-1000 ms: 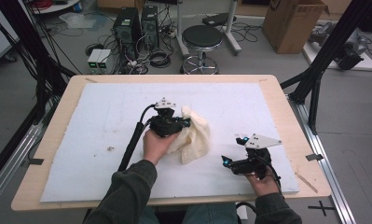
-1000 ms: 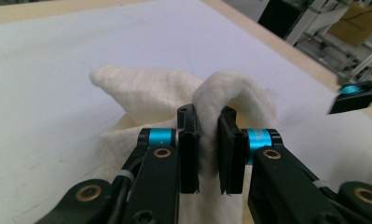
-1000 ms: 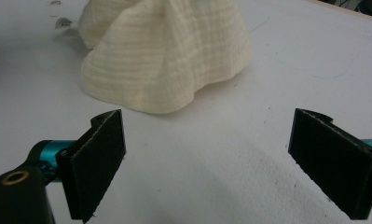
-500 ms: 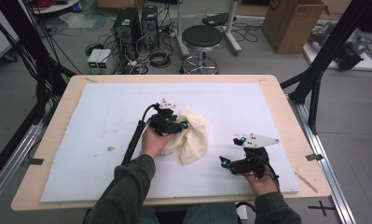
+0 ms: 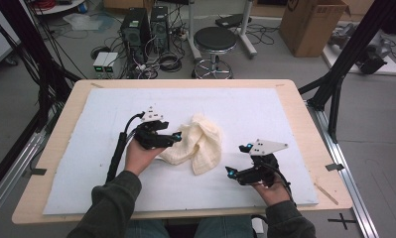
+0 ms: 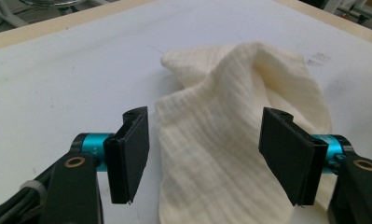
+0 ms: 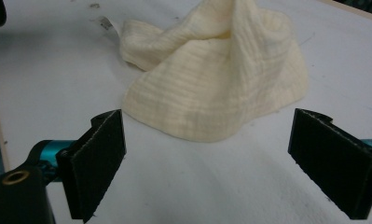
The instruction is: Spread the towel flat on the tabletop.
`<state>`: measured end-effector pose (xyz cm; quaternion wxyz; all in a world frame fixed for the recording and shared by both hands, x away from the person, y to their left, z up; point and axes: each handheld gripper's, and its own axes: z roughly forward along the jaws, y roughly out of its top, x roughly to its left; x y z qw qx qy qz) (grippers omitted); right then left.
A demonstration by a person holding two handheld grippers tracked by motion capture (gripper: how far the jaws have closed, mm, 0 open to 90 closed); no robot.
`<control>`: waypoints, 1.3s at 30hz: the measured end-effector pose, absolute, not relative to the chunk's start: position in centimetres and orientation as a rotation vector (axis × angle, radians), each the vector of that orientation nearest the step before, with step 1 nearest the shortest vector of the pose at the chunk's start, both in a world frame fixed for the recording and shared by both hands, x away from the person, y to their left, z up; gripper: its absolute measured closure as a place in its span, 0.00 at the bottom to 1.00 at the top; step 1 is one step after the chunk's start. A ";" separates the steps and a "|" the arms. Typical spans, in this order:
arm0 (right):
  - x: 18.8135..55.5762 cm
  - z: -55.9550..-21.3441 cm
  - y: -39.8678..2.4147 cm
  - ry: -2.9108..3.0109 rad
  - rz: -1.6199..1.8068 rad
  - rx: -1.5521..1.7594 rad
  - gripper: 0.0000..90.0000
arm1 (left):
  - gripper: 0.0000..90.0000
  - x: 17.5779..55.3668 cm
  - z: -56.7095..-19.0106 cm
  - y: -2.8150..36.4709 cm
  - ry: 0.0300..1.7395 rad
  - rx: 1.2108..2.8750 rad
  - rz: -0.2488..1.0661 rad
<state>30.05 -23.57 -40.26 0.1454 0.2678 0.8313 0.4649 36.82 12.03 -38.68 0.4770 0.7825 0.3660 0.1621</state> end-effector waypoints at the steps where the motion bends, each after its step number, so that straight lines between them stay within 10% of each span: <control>1: 30.1 -40.2 -23.3 2.400 1.344 0.765 0.14 | 0.38 36.3 -38.9 12.5 0.881 1.923 0.405; 12: 31.1 -40.3 -19.5 2.495 1.385 0.651 0.40 | 0.36 32.9 -41.3 14.3 0.814 2.021 0.407; 24: 33.3 -43.4 -15.8 2.691 1.222 0.605 0.65 | 0.73 33.7 -43.8 12.6 0.778 2.148 0.291; 39: 34.5 -44.2 -15.6 2.736 1.187 0.597 0.97 | 0.95 34.3 -44.0 12.0 0.762 2.174 0.314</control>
